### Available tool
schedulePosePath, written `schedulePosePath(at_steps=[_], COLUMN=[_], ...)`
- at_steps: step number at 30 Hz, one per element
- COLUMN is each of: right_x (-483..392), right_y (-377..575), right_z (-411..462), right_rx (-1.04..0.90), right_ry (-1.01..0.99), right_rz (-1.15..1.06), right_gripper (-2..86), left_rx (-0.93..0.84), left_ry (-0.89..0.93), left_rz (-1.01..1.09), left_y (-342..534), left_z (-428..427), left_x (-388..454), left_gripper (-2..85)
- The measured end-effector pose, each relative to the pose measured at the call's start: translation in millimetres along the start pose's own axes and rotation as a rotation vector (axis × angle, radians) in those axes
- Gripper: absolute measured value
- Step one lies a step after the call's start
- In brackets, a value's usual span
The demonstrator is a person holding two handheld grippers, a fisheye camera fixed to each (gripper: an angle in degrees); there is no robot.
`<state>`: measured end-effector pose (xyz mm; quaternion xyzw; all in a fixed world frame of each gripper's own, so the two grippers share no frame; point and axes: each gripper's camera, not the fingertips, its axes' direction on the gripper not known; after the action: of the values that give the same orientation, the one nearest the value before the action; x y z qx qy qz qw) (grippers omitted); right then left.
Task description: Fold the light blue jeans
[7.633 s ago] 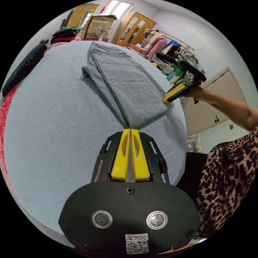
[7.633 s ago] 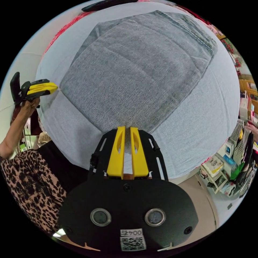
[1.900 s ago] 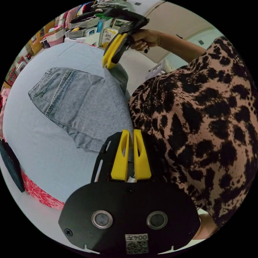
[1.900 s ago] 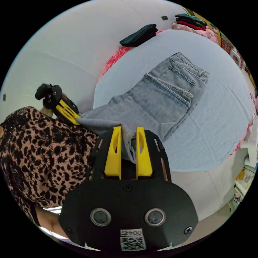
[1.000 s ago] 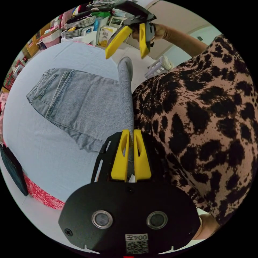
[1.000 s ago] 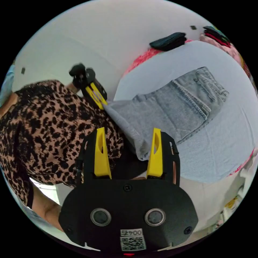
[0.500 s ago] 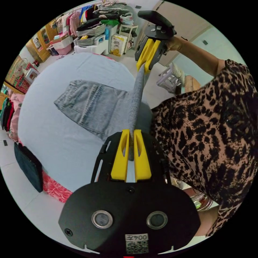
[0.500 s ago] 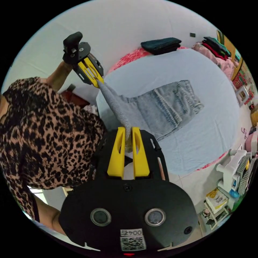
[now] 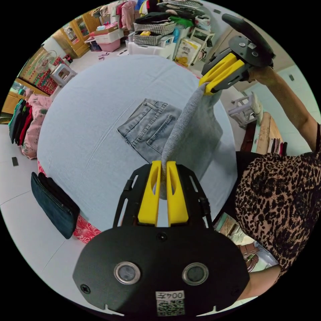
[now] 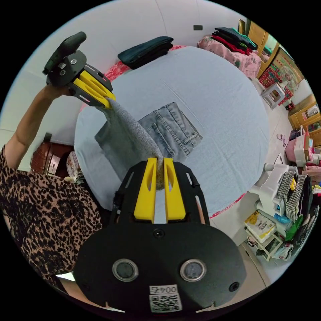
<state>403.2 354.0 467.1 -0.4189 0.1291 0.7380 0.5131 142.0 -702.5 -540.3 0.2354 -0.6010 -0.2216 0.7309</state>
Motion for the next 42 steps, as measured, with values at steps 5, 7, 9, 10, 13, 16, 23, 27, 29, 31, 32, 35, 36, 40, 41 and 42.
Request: schedulePosePath(at_steps=[5, 7, 9, 10, 13, 16, 23, 27, 29, 31, 32, 35, 36, 40, 41, 42], right_x=[44, 58, 76, 81, 102, 119, 154, 175, 185, 194, 195, 167, 150, 100, 87, 78], right_y=[-38, -50, -65, -69, -83, -91, -98, -104, -102, -93, -84, -59, -51, -31, -28, -26], right_z=[24, 36, 52, 56, 72, 82, 96, 113, 112, 96, 81, 60, 65, 104, 121, 138], right_rx=[-0.046, -0.068, -0.094, -0.099, -0.121, -0.133, -0.126, -0.128, -0.129, -0.087, -0.058, -0.008, -0.033, -0.118, -0.155, -0.192], right_ry=[-0.029, -0.032, -0.036, -0.038, -0.048, -0.063, -0.086, -0.055, 0.027, 0.163, 0.166, 0.032, -0.018, -0.107, -0.118, -0.112], right_rz=[0.016, 0.015, 0.015, 0.017, 0.028, 0.039, 0.068, 0.11, 0.153, 0.246, 0.265, 0.207, 0.18, 0.151, 0.15, 0.149], right_gripper=[4.7, 4.7, 4.7, 4.7, 4.7, 4.7, 4.8, 6.0, 5.5, 5.0, 6.3, 10.4, 11.4, 11.7, 11.5, 10.8], left_rx=[-0.061, -0.083, -0.095, -0.101, -0.113, -0.121, -0.123, -0.132, -0.13, -0.124, -0.121, -0.083, -0.053, 0.114, 0.145, 0.206], left_ry=[0.009, 0.022, 0.033, 0.04, 0.052, 0.045, -0.01, 0.011, 0.036, 0.064, 0.071, 0.111, 0.132, 0.201, 0.201, 0.198], left_rz=[-0.024, -0.037, -0.05, -0.06, -0.076, -0.073, -0.052, -0.1, -0.142, -0.191, -0.202, -0.259, -0.29, -0.443, -0.463, -0.493], left_y=[-34, -46, -54, -59, -68, -74, -80, -76, -73, -64, -62, -46, -37, 12, 22, 45], left_z=[20, 32, 42, 47, 58, 62, 55, 70, 78, 85, 85, 85, 85, 75, 70, 60], left_x=[-42, -61, -75, -84, -102, -113, -126, -149, -162, -176, -180, -199, -208, -243, -247, -251], left_gripper=[1.9, 1.9, 1.8, 1.8, 1.8, 1.7, 1.6, 1.4, 1.3, 1.3, 1.3, 1.3, 1.3, 1.6, 1.6, 1.6])
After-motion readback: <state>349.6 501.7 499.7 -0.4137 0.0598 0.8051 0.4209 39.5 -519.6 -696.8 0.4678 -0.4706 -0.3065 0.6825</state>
